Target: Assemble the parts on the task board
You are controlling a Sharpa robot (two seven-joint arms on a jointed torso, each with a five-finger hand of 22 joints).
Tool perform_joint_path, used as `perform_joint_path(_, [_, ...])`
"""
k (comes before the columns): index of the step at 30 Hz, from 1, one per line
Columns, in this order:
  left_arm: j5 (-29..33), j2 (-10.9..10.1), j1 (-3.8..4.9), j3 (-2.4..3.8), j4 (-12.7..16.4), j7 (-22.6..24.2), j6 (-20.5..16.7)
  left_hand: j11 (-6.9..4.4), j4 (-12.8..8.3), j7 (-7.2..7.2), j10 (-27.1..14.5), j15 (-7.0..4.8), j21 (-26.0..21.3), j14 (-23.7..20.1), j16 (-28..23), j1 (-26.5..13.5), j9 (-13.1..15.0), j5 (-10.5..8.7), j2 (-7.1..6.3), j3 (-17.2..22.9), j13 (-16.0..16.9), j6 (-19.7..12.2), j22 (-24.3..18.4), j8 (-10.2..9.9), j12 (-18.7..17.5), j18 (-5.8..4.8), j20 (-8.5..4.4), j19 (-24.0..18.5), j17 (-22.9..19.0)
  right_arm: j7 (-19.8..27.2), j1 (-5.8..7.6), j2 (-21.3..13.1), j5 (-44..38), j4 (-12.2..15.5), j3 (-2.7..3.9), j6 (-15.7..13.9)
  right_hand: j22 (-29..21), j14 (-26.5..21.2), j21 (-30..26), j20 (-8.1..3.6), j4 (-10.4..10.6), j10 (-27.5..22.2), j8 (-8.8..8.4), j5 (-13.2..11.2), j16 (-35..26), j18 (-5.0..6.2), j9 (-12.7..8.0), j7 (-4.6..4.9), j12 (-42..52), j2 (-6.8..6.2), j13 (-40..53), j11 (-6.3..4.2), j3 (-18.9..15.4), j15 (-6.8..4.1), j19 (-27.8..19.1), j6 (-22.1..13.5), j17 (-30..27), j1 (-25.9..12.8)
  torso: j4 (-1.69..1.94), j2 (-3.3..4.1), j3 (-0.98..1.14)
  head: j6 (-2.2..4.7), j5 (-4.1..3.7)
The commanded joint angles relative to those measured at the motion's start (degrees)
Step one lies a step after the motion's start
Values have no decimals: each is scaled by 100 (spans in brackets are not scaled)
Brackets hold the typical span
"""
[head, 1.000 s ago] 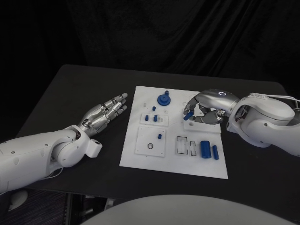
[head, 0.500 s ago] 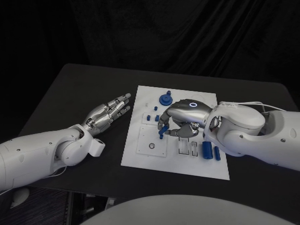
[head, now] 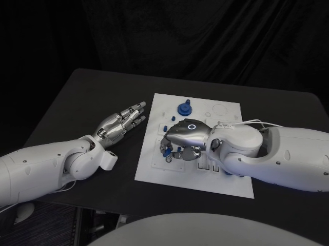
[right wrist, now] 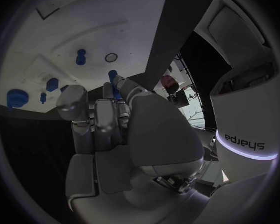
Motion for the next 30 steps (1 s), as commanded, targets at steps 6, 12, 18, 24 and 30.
perform_joint_path(6, [55,33,-13,5,-9,488,99,44,-3,39,6,40,-32,-12,-21,15,2,53,68,33,-5,-17,-4,-18,-26,64,35,-3,-10,7,-57,95,-399,-108,2,215,697,34,33,-2,-49,49,-33,-10,13,-47,596,36,-32,-18,4,17,-3,10,16,10,-9,75,6,7,3,1,-4])
perform_joint_path(12, [55,38,-18,5,-16,483,108,44,-3,41,3,43,-32,-12,-21,17,1,60,71,35,-6,-24,-4,-19,-28,67,40,-3,-10,-32,-95,114,-417,-153,2,317,688,18,-3,-2,-67,57,-41,-6,-8,-41,605,37,-37,-25,9,18,5,11,0,12,-41,92,-22,5,5,1,29])
perform_joint_path(18, [55,40,-22,5,-23,478,117,40,-4,46,1,54,-32,-12,-21,24,0,72,76,39,-6,-31,-4,-20,-29,72,51,-3,-10,-53,-140,109,-422,-167,2,345,684,8,-21,-2,-76,61,-46,-5,-20,-38,610,39,-40,-29,12,20,10,12,-9,13,-58,100,-20,6,3,1,39])
perform_joint_path(24, [55,46,-27,5,-35,468,129,40,-4,47,0,65,-31,-12,-21,28,0,79,81,43,-6,-33,-2,-20,-29,74,60,-2,-10,-65,-168,71,-423,-149,2,274,682,-1,-24,0,-80,48,-62,-2,-23,-38,617,48,-59,-35,12,31,13,18,-18,3,-59,98,-9,3,6,1,48])
perform_joint_path(30, [56,47,-32,5,-45,460,133,40,-3,47,-1,73,-31,-12,-21,30,-1,83,85,45,-6,-38,-3,-21,-30,75,66,-2,-10,-71,-180,39,-423,-129,2,286,680,-9,-30,2,-78,44,-68,-2,-34,-37,621,51,-67,-36,13,36,13,21,-23,2,-76,92,-22,-2,8,1,53])
